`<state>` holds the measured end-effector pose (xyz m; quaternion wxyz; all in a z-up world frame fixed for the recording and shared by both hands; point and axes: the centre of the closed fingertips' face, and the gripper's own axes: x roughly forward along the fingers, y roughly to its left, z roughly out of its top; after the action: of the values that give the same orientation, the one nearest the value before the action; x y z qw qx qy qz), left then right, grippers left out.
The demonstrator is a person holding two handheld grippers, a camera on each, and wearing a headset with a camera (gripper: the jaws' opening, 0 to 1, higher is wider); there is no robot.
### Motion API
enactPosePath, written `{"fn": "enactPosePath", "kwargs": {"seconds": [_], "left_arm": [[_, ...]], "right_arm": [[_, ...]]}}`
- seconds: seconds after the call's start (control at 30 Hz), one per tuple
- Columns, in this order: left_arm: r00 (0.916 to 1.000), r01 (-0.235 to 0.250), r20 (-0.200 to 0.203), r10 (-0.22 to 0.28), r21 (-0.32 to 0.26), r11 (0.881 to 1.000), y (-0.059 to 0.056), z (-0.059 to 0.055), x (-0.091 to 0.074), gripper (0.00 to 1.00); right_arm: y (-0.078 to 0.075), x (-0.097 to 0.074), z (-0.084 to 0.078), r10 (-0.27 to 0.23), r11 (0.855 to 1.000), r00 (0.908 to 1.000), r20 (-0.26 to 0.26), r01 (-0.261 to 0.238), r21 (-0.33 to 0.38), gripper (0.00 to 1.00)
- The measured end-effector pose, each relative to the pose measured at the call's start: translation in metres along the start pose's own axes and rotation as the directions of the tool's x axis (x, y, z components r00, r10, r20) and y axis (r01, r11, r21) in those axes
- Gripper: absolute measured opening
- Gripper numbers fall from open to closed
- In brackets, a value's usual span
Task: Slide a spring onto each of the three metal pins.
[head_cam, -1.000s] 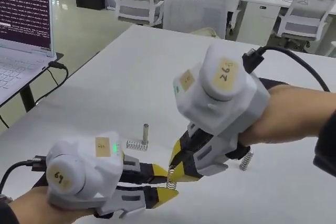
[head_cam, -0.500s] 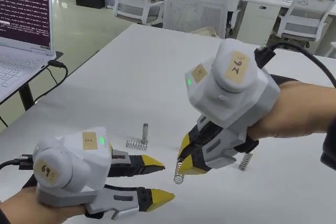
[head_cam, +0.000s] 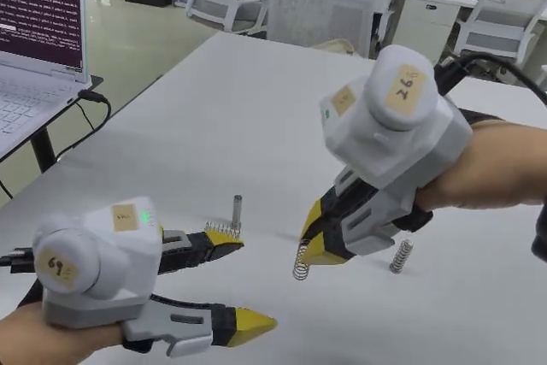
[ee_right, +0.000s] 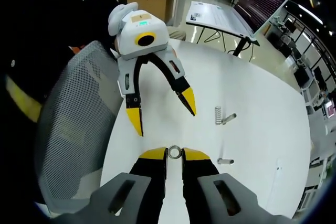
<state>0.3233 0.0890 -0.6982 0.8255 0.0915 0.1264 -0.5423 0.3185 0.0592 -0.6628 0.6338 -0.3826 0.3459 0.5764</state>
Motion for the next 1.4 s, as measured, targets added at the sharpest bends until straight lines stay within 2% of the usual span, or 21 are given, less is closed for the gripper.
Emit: {"fn": "enactPosePath", "kwargs": {"seconds": [0.23,0.5,0.97,1.4], "left_arm": [[0.9989,-0.047,0.005,0.047,-0.051,0.998,0.011,-0.008,-0.007,0.73],[0.9964,-0.083,0.007,0.084,-0.071,0.994,0.02,-0.011,-0.012,0.81],[0.9915,-0.129,0.002,0.13,-0.086,0.988,0.031,-0.022,-0.018,0.83],[0.9901,-0.14,-0.015,0.139,-0.088,0.986,0.033,-0.029,-0.021,0.79]], "right_arm": [[-0.005,0.005,-0.005,-0.001,1.0,0.9999,-0.014,0.001,0.009,0.08],[-0.011,0.005,-0.007,-0.003,1.0,1.0,-0.007,0.003,0.022,0.08],[-0.029,0.004,-0.016,-0.02,0.998,0.9997,-0.013,0.021,0.053,0.08],[-0.065,-0.003,-0.024,-0.07,0.992,0.9975,-0.005,0.071,0.1,0.08]]}}
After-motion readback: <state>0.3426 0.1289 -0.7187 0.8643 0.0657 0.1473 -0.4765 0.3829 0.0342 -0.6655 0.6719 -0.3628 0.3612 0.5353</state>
